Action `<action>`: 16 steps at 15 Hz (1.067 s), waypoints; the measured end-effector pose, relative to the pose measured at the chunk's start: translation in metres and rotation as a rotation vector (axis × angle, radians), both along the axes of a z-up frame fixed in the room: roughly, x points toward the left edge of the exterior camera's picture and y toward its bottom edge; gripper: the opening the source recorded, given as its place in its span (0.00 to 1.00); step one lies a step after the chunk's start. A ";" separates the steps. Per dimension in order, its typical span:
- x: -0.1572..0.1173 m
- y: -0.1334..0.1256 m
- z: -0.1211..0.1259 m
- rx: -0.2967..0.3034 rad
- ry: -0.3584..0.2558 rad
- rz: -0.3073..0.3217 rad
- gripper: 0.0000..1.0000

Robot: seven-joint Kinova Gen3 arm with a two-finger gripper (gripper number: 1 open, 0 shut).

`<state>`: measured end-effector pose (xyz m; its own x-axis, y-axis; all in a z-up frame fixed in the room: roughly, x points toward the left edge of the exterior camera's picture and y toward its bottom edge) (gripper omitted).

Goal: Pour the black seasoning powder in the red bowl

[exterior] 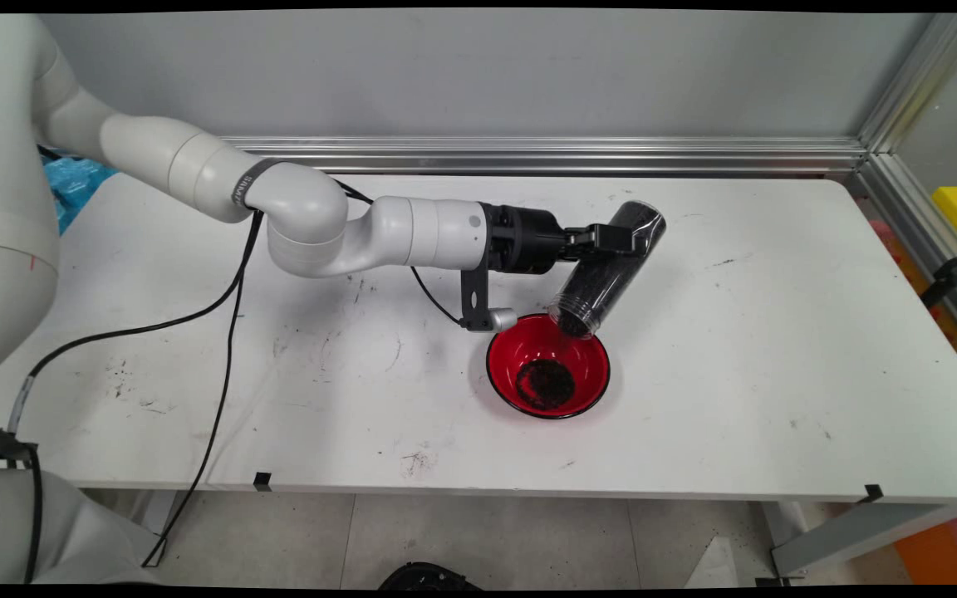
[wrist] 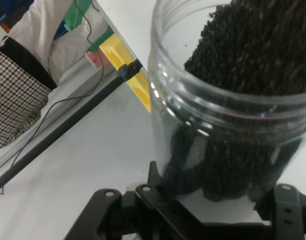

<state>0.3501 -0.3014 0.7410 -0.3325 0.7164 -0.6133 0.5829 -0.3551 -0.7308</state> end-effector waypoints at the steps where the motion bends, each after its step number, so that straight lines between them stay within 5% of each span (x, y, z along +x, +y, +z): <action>1: 0.001 0.000 0.000 -0.003 -0.002 -0.002 0.00; 16: 0.000 -0.003 0.000 -0.058 -0.022 -0.050 0.00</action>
<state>0.3498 -0.3043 0.7406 -0.2835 0.6946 -0.6612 0.5791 -0.4256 -0.6953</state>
